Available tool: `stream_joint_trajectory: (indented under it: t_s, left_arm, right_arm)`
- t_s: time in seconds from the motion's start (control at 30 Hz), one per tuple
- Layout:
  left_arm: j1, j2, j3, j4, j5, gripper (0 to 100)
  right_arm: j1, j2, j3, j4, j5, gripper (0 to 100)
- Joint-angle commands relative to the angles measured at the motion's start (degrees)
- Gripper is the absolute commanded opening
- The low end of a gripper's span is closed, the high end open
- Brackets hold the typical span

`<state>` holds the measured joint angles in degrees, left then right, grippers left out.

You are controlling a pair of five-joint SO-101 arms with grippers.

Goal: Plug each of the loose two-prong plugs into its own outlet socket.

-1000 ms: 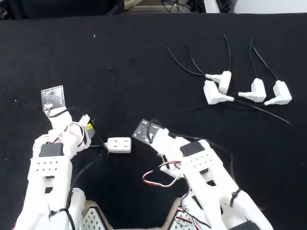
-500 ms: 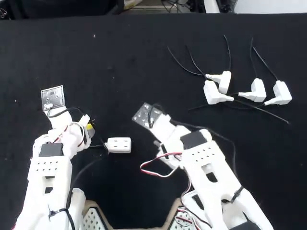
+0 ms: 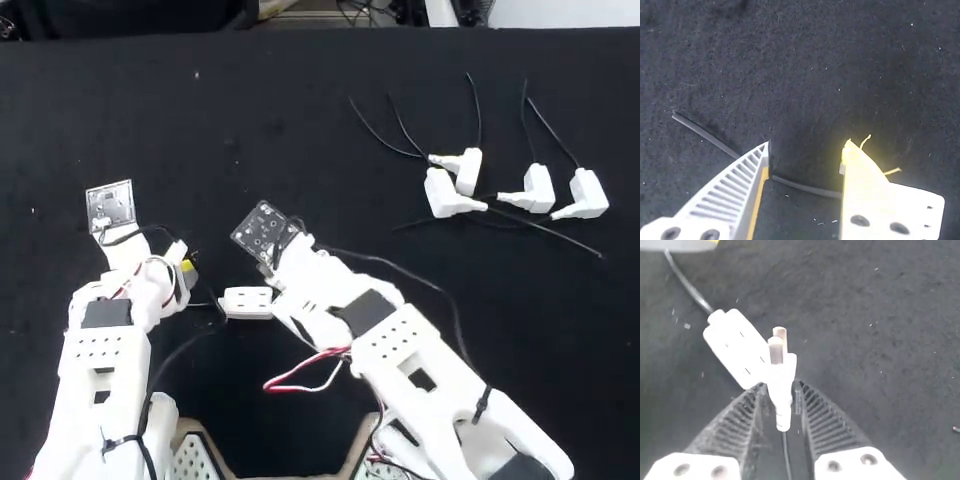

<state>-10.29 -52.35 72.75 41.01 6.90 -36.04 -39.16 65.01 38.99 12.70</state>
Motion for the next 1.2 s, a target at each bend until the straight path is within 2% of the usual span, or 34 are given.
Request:
stream_joint_trajectory:
  t_s: [0.0,0.3,0.47,0.57,0.7,1.17]
  left_arm:
    - [0.0,-1.1,-0.7,-0.8,0.8,23]
    - [3.3,-1.0,-10.6,-0.9,0.9,23]
    - [3.8,-1.1,-8.9,-0.5,9.8,23]
    - [4.3,-1.1,-8.7,-0.4,10.0,23]
    - [9.5,-1.2,-8.3,-0.7,9.8,23]
    - [16.0,-1.2,-4.4,-3.0,9.6,23]
  right_arm:
    - [-0.8,-1.4,2.9,-5.8,-1.4,1.1]
    - [-0.6,-10.3,12.9,-12.5,-4.7,1.1]
    - [-0.8,-11.4,12.9,-12.5,-4.8,1.1]
    - [-3.1,-10.3,12.5,-13.0,-4.8,1.1]
    - [-7.2,-7.6,12.9,-15.9,-4.8,1.1]
    - [-7.3,-6.9,12.6,-19.1,-4.8,1.1]
